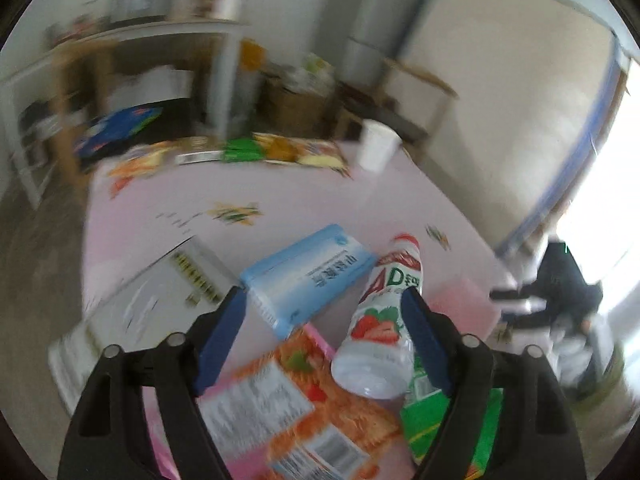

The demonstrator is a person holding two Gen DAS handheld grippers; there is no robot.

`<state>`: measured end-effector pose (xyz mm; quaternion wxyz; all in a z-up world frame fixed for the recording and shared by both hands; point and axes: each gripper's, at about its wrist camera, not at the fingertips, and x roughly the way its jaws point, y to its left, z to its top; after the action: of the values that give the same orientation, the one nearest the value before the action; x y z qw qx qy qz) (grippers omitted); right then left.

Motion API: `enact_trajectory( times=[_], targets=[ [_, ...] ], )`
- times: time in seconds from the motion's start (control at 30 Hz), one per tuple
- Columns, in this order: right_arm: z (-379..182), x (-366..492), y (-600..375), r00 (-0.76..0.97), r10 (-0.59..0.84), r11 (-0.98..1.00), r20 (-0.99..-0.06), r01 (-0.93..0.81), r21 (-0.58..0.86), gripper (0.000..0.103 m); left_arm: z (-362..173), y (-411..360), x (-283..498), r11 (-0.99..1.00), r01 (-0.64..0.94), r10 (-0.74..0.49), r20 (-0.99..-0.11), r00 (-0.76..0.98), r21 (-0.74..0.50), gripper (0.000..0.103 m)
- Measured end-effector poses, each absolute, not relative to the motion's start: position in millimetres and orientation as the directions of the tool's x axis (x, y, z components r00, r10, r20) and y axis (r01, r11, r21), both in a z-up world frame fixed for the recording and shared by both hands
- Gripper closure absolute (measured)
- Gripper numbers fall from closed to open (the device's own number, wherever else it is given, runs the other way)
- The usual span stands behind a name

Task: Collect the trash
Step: 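Grasp the pink mesh pad with the right gripper while the left gripper grasps the blue medicine box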

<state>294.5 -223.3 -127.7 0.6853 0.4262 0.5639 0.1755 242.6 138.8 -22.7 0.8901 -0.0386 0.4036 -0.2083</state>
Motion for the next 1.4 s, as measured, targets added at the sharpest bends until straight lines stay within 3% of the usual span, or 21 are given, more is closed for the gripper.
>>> enact_trajectory(
  times=[0.2,0.4,0.97,1.4],
  targets=[
    [-129,299,-222,0.277,0.724,0.590,-0.632,0.225,0.775,0.048,-42,111,297,0.839,0.529,-0.406,-0.793,0.455,-0.126,0.014],
    [-127,304,-221,0.265,0.712,0.612,-0.650,0.219,0.760,0.047,-66,97,330,0.765,0.633,-0.405,-0.854,0.327,-0.120,0.012],
    [-134,309,-224,0.277,0.738,0.569,-0.615,0.234,0.789,0.047,-113,86,363,0.809,0.560,-0.341,-0.919,0.199,-0.179,0.013],
    [-142,308,-232,0.283,0.746,0.556,-0.602,0.231,0.798,0.073,-111,85,365,0.823,0.539,-0.352,-0.906,0.237,-0.179,0.023]
  ],
)
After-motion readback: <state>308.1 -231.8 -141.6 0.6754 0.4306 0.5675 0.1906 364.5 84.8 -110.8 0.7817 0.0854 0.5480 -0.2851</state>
